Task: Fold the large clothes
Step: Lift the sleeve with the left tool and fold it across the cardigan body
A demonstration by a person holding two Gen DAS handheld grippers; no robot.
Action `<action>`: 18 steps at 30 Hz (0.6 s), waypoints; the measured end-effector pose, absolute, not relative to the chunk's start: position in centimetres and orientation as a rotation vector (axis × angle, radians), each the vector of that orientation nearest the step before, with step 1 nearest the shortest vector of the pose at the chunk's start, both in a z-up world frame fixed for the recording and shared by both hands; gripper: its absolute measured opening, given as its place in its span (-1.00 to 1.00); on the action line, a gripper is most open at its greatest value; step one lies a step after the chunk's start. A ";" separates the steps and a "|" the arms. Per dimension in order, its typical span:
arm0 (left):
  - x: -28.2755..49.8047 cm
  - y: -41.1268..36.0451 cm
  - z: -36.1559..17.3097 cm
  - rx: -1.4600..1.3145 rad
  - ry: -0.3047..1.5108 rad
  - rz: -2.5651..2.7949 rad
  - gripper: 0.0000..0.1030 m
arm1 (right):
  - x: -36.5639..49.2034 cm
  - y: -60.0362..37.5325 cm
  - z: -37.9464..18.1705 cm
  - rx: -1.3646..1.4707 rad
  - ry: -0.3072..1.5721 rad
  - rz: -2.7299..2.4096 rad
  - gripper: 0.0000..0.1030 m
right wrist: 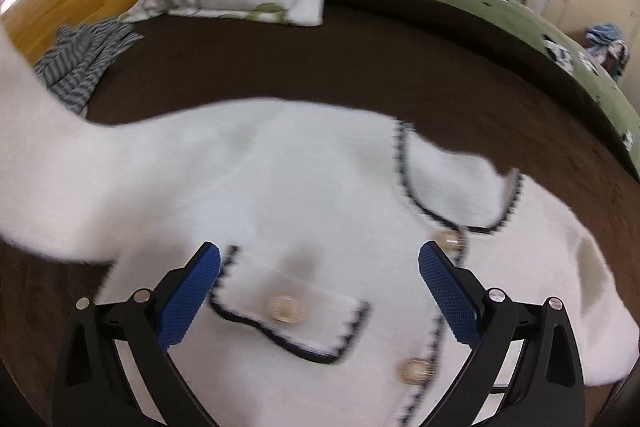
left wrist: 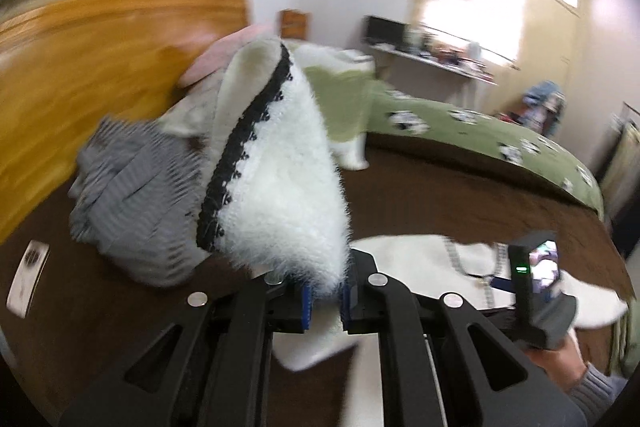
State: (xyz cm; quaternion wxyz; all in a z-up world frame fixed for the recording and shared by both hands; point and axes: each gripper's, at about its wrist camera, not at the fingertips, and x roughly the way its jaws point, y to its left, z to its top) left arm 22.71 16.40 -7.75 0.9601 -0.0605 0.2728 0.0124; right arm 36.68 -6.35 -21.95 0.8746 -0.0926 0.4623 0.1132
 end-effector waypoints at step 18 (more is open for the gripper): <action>24.6 -9.8 -12.9 0.165 0.664 -0.463 -0.76 | 37.8 -26.6 -21.5 -0.060 0.984 -0.041 0.90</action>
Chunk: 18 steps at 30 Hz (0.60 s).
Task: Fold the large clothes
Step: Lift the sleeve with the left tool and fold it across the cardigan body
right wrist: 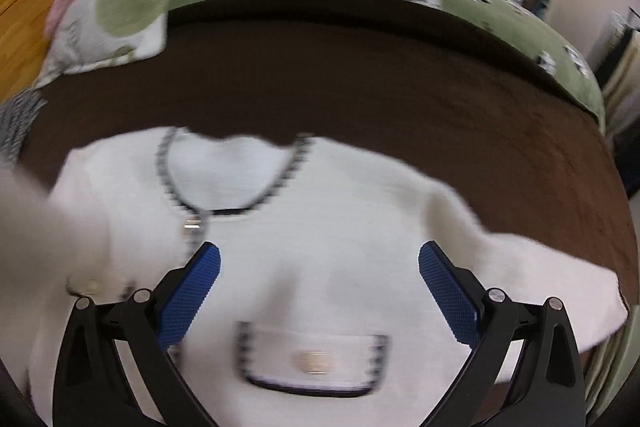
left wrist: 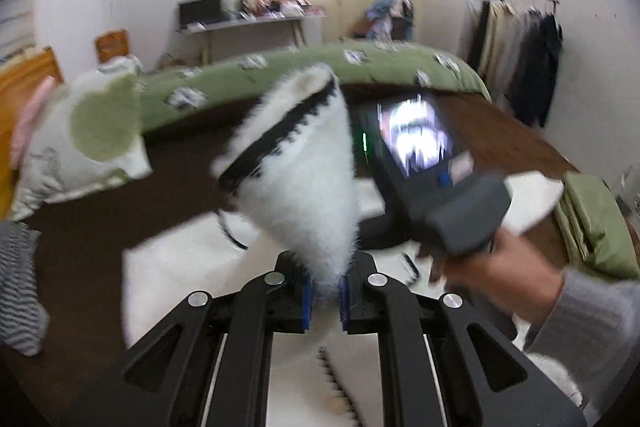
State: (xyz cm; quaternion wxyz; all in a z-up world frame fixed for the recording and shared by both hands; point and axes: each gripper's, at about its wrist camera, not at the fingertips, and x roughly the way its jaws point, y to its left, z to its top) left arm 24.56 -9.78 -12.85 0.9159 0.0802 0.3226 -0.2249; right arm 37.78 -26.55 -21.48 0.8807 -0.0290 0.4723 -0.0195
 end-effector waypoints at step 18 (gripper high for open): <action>24.9 -16.4 -26.0 0.234 0.936 -0.511 -0.75 | 35.9 -35.9 -24.6 0.021 1.009 -0.135 0.90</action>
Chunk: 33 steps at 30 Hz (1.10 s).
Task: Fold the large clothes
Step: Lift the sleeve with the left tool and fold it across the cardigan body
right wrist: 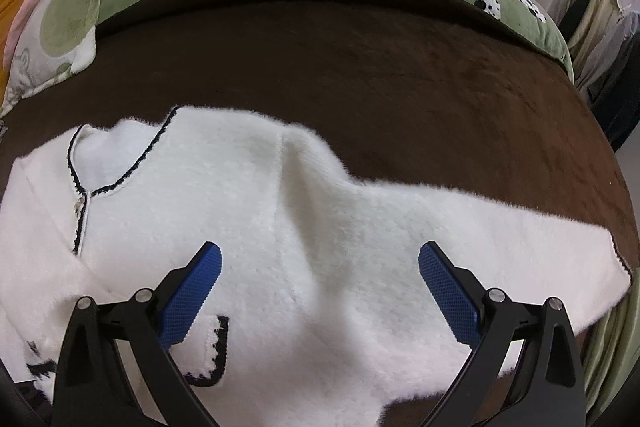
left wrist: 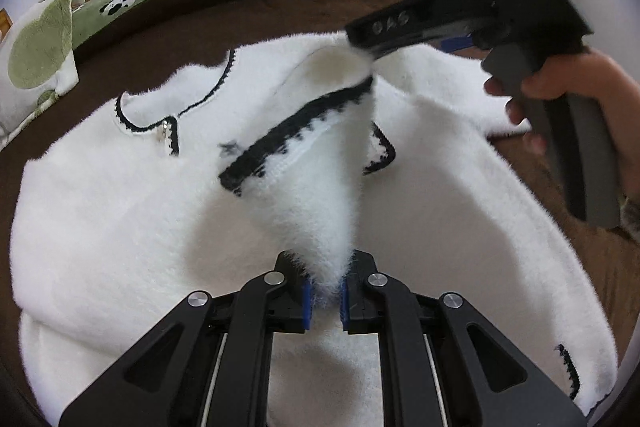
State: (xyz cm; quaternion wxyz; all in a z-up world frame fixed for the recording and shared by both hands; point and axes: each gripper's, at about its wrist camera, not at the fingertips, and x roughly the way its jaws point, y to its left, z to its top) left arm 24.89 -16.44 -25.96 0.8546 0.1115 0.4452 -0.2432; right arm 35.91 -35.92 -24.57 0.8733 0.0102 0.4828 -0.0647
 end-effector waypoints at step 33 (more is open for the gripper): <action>28.2 -4.4 -24.5 0.052 0.957 -0.261 0.84 | 25.4 -29.3 -26.8 -0.003 1.023 -0.010 0.90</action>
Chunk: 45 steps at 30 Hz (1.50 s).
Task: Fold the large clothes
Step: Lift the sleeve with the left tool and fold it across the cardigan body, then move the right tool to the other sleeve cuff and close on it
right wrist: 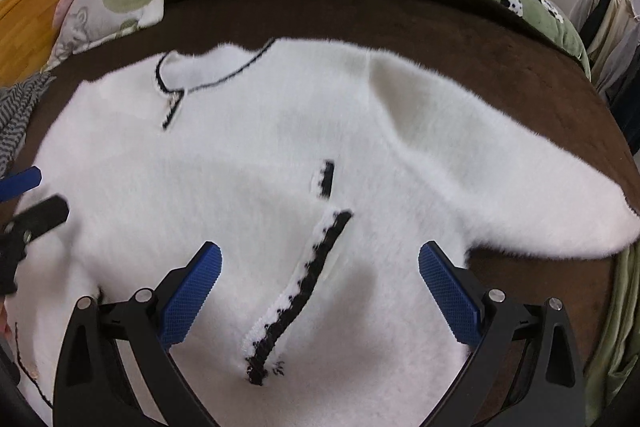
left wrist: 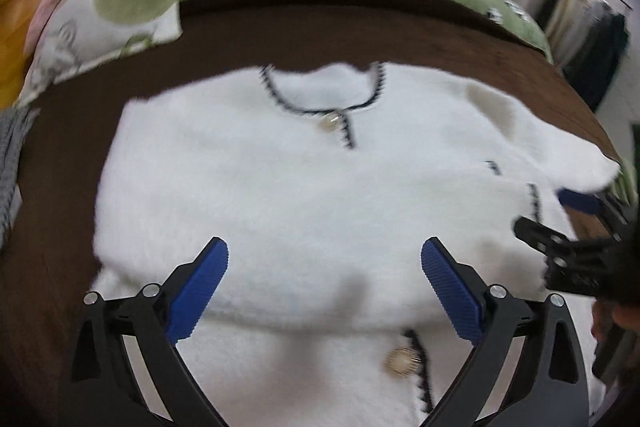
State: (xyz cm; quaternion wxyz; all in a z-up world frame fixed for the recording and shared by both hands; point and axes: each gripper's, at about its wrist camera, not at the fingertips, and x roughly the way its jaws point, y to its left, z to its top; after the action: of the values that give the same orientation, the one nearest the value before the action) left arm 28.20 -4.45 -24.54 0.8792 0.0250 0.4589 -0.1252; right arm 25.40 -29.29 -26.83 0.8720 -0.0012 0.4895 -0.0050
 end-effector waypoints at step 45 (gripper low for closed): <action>29.9 -22.3 -24.6 0.101 0.936 -0.466 0.87 | 20.3 -59.9 -19.2 0.212 0.802 -0.377 0.89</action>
State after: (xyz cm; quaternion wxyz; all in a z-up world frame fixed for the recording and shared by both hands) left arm 29.87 -22.25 -24.56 0.8653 0.0480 0.4466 -0.2225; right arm 20.26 -59.91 -19.18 0.8979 0.1025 0.3875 -0.1819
